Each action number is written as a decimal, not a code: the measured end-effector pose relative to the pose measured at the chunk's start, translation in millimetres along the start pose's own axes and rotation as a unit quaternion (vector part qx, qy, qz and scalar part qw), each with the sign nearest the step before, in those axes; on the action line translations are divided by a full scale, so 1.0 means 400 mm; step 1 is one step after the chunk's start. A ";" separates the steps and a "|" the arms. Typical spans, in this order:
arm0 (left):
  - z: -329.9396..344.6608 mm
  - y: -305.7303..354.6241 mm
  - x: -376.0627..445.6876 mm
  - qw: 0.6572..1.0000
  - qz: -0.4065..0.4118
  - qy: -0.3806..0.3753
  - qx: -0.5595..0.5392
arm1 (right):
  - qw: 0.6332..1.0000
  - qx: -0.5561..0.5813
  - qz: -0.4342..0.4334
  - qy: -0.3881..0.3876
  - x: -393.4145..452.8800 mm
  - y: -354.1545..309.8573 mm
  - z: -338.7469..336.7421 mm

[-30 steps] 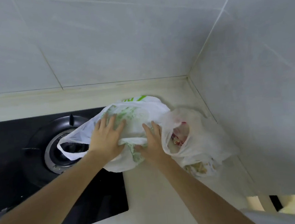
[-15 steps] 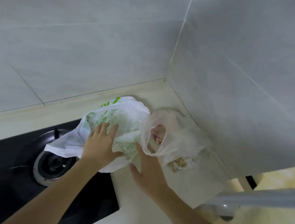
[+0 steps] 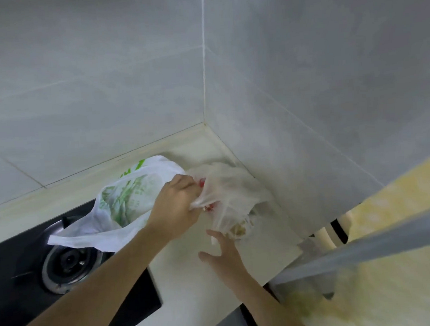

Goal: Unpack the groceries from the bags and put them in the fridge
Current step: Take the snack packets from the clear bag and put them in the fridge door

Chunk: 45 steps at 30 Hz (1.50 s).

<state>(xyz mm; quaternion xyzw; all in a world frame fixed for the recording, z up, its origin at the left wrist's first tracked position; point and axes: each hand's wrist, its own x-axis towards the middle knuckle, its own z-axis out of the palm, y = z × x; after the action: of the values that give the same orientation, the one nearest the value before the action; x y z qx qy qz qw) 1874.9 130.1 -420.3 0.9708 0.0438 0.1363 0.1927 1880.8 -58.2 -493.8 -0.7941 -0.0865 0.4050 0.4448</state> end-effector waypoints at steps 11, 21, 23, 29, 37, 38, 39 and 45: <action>-0.141 0.116 0.094 0.966 -0.129 0.074 -0.211 | 0.954 0.078 -0.141 0.253 -0.086 -0.002 -0.128; -0.299 0.196 0.166 0.918 -0.234 0.183 -0.261 | 0.915 0.099 -0.286 0.267 -0.219 -0.262 -0.442; -0.336 0.199 0.154 0.905 -0.259 0.200 -0.271 | 0.910 0.090 -0.303 0.269 -0.221 -0.308 -0.477; -0.420 0.193 0.005 0.849 -0.344 0.242 -0.319 | 0.923 0.060 -0.302 0.230 -0.205 -0.405 -0.524; -0.381 0.166 -0.228 0.826 -0.427 0.210 -0.301 | 0.951 -0.060 -0.275 0.124 -0.180 -0.353 -0.445; -0.376 0.164 -0.244 0.828 -0.436 0.192 -0.294 | 0.949 -0.096 -0.274 0.126 -0.179 -0.343 -0.436; -0.374 0.162 -0.258 0.834 -0.442 0.172 -0.282 | 0.940 -0.156 -0.269 0.137 -0.183 -0.335 -0.428; -0.377 0.216 -0.315 0.942 -0.250 0.187 0.124 | 0.734 -0.388 -0.468 0.303 -0.278 -0.318 -0.351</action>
<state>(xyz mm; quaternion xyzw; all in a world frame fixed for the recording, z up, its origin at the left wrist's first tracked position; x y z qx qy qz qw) 1714.6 87.5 -284.3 0.9020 0.3365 0.2564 0.0866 1937.2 -127.9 -293.3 -0.8376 -0.4574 -0.1852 0.2341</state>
